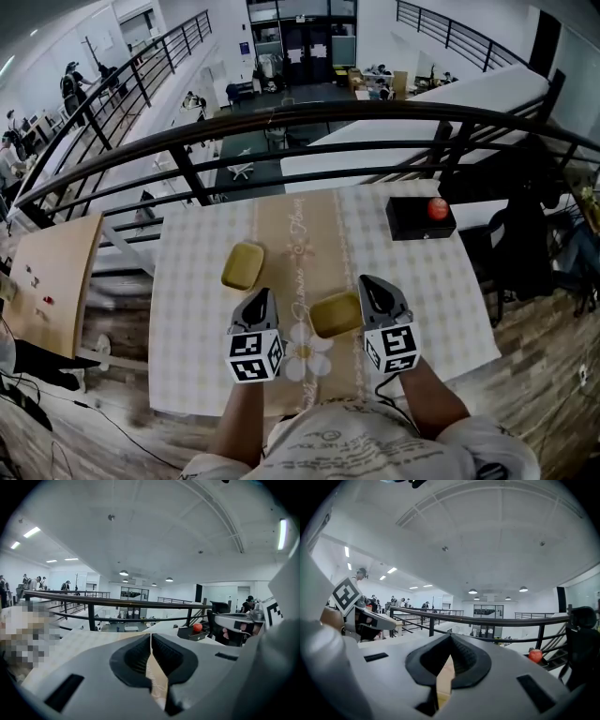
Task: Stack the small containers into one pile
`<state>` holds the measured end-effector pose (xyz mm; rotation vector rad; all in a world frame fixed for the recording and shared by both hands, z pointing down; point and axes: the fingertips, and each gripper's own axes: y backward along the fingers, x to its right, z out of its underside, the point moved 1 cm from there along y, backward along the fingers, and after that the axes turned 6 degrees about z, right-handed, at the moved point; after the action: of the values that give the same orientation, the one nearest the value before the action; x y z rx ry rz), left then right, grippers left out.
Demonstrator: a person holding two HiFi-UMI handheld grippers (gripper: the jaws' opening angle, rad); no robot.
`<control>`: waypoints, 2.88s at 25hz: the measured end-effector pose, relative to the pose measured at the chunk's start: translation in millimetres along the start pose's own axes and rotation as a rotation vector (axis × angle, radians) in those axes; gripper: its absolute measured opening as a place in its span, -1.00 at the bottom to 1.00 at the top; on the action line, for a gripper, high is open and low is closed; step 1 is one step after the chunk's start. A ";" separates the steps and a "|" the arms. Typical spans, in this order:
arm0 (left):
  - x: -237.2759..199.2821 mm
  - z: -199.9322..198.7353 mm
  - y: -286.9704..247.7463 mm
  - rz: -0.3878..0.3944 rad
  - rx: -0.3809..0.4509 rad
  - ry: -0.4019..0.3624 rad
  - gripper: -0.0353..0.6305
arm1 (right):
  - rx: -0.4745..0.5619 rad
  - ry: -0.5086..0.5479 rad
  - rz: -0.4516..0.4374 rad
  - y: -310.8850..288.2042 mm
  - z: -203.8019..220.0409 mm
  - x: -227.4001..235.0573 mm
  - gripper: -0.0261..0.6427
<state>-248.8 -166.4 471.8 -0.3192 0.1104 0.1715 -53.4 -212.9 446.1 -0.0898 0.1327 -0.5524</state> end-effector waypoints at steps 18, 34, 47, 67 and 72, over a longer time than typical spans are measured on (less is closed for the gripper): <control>-119.4 123.4 -130.1 0.034 -0.518 -0.322 -0.54 | -0.192 -0.029 0.090 0.2 59.0 -32.5 -0.92; -157.5 184.0 -189.7 0.040 -0.829 -0.394 -0.74 | -0.270 -0.044 0.176 5.8 84.8 -25.4 -0.92; -149.4 134.0 -169.6 0.040 -0.684 -0.379 -0.83 | -0.240 -0.035 0.151 5.8 72.1 -34.0 -0.92; 18.7 37.3 -91.4 0.164 -0.504 -0.665 -0.83 | -0.165 -0.069 0.105 30.4 61.3 5.3 -0.92; 78.9 58.5 -94.0 0.248 -0.519 -0.701 -0.83 | -0.181 -0.086 0.120 46.3 78.0 28.1 -0.92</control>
<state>-149.4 -223.7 544.8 -0.7442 -0.6017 0.5507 5.8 -184.6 514.6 -0.2794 0.1035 -0.4156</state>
